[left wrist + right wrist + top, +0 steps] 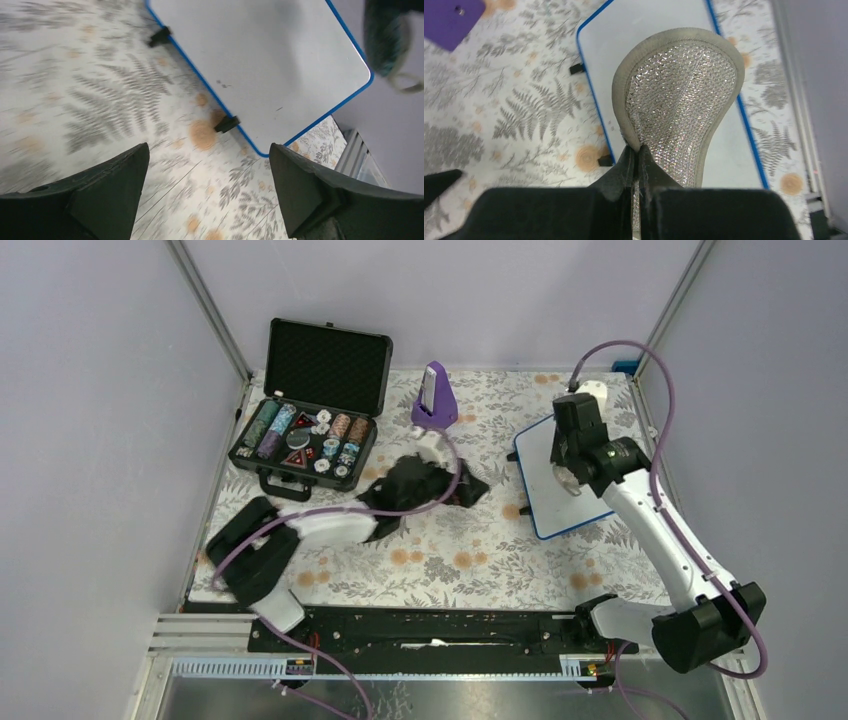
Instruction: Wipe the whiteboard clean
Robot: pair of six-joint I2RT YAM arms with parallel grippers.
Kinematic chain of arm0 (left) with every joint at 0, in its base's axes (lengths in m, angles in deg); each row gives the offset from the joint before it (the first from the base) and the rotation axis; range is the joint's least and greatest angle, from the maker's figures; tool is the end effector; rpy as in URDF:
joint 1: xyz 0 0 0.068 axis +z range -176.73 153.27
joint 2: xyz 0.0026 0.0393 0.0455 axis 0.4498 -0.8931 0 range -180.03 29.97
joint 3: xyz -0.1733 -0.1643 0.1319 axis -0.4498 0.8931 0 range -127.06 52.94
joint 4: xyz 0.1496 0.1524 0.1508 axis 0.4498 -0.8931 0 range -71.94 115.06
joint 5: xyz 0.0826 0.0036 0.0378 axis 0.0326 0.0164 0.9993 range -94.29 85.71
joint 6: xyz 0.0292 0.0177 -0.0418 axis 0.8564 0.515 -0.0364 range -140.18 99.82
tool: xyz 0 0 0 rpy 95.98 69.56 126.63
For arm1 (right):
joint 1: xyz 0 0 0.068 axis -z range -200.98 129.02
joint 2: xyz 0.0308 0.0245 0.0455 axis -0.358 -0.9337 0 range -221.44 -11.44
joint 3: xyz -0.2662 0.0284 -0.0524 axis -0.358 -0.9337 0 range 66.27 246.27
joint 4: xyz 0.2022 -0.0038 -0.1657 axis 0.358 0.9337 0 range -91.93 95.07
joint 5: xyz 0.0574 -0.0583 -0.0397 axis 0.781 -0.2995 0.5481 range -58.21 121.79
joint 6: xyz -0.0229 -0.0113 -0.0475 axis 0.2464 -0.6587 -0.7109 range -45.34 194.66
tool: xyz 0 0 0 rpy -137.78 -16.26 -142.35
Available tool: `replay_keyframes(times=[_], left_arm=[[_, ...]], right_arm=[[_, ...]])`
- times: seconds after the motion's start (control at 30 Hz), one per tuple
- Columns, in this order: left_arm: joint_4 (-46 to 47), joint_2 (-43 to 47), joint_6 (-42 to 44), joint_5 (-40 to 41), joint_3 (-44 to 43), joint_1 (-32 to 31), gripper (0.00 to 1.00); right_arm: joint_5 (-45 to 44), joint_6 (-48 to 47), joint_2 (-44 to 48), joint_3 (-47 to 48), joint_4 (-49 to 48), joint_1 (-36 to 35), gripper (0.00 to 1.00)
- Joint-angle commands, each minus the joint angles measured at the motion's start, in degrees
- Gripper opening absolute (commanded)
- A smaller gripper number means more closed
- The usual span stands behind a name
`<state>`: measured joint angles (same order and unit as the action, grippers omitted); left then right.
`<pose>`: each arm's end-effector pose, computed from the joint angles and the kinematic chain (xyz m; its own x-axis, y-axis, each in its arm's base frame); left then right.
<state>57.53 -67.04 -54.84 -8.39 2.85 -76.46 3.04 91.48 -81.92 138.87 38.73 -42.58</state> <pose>0.2369 -0.2835 0.2102 -0.5910 -0.1800 -0.7864 0.5711 0.5952 -0.5654 0.2449 0.0786 0.3658 -0.5468 0.0564 -0.8354 0.1934 0.9792 -0.0605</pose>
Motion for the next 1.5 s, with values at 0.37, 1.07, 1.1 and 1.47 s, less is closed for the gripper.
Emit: replay_keyframes(times=[0.37, 1.07, 1.1, 1.47], left_arm=[[-41.87, 55.38, 7.38, 14.20, 10.31, 7.58, 0.99], [-47.95, 61.53, 11.09, 15.22, -6.89, 7.46, 0.99], [-48.39, 61.72, 11.81, 15.57, -7.83, 7.52, 0.99], [-50.30, 62.68, 19.07, 17.59, -20.84, 7.51, 0.99]], right_arm=[[15.82, 15.08, -8.56, -20.03, -19.62, -32.65, 0.00], [1.78, 6.29, 19.47, -13.39, -7.50, -36.51, 1.00], [0.60, 4.85, 21.43, -11.23, -5.99, -36.50, 1.00], [-4.49, -6.97, 27.43, 19.70, 5.03, -36.49, 1.00]])
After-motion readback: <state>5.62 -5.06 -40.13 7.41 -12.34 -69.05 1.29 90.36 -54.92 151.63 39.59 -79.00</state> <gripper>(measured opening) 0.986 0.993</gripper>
